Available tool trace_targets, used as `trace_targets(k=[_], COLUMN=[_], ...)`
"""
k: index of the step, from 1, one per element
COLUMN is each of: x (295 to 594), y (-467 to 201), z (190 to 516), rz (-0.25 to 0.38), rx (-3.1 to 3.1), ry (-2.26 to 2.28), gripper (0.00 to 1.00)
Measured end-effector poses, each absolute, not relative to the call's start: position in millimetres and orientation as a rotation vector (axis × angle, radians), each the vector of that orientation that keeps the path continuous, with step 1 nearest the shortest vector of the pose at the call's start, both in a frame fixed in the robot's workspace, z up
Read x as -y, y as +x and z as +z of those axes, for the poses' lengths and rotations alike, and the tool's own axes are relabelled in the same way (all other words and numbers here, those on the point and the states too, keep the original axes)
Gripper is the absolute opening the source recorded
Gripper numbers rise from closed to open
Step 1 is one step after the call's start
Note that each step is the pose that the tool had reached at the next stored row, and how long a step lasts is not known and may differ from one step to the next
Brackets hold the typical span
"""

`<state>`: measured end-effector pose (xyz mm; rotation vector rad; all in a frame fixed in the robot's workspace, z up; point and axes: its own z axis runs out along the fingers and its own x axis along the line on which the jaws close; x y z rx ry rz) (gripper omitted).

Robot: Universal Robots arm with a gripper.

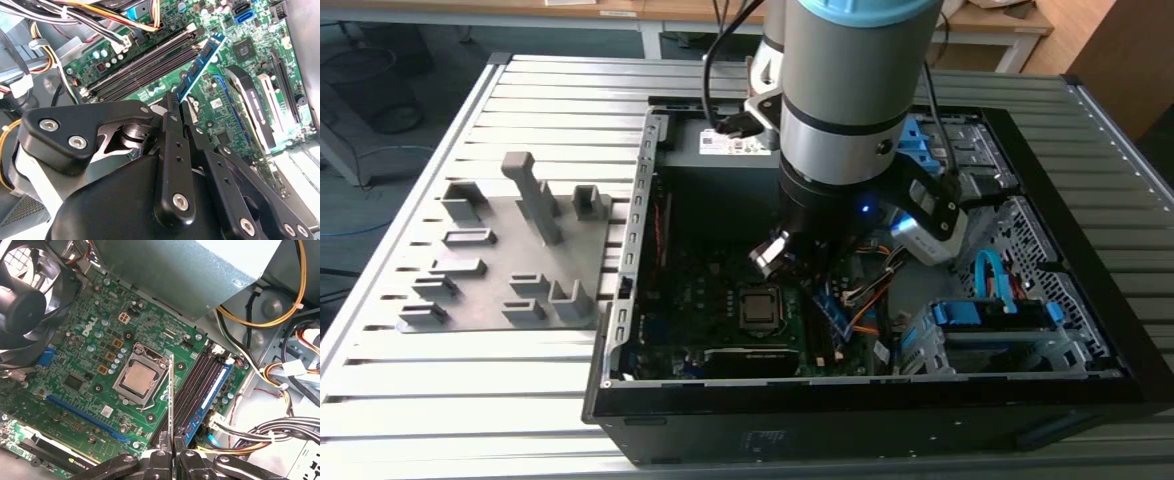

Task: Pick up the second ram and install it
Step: 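Insert the second ram into the second slot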

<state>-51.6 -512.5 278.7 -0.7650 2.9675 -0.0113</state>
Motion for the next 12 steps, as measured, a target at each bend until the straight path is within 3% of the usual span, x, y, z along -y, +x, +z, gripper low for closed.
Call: trace_targets(k=[12], x=[512.5], y=[-51.5], z=[278.7], rz=[-0.023], rx=[-2.986], ry=[-0.695], gripper=[0.14])
